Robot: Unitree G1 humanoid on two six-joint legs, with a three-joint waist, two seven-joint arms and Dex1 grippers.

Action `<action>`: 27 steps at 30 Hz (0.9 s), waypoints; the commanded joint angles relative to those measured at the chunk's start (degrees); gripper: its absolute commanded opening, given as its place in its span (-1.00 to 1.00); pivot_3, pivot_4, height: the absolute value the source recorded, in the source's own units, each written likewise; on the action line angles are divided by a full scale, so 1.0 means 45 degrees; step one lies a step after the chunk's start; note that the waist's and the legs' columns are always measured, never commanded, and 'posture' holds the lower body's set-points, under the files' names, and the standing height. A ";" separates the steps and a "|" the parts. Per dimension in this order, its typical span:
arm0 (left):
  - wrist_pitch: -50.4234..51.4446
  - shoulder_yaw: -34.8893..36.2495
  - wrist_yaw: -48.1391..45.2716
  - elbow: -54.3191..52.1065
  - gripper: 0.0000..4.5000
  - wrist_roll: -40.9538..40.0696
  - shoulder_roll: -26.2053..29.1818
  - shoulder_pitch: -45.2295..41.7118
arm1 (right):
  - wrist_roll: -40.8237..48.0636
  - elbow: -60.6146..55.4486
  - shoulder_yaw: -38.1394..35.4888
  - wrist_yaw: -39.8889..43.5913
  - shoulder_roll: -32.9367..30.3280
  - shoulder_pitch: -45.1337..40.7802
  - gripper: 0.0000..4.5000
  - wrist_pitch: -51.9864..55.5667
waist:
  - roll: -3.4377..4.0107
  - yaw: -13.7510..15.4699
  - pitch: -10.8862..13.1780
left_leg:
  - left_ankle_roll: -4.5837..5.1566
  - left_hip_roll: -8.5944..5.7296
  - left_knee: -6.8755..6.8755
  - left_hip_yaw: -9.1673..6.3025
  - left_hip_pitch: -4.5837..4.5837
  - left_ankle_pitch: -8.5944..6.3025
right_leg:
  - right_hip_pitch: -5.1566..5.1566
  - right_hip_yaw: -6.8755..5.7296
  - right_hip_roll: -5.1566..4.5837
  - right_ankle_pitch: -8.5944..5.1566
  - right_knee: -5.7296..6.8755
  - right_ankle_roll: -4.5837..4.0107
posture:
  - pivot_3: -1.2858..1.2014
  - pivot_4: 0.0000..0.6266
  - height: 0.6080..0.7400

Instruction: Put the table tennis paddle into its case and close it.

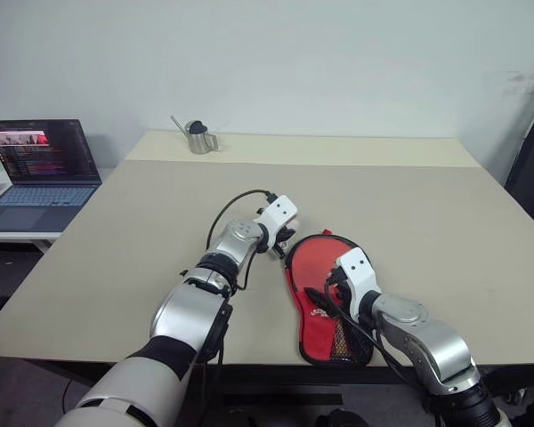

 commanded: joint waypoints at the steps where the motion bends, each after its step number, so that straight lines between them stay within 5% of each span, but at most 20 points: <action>1: -0.0465 -0.0018 0.0572 0.0066 -0.82 0.0282 -0.0271 -0.0713 | -0.0008 0.0467 0.0110 0.0028 0.0062 0.0345 1.00 0.0478 | 0.0000 -0.0011 0.0000 | 0.0000 0.0000 0.0000 0.0000 0.0000 0.0000 | 0.0000 0.0000 0.0000 0.0001 0.0000 0.0002 | 0.03 -0.52 1.00; 27: -0.1856 -0.0695 0.5181 0.0602 -0.82 0.2866 -0.2413 -0.3201 | 0.0107 -0.1283 0.0168 -0.1097 0.1101 0.1959 1.00 0.1791 | -0.0005 0.0008 0.0003 | -0.0009 -0.0012 -0.0016 -0.0008 -0.0041 -0.0006 | 0.0013 -0.0003 -0.0010 0.0019 -0.0125 0.0034 | 0.03 -0.52 1.00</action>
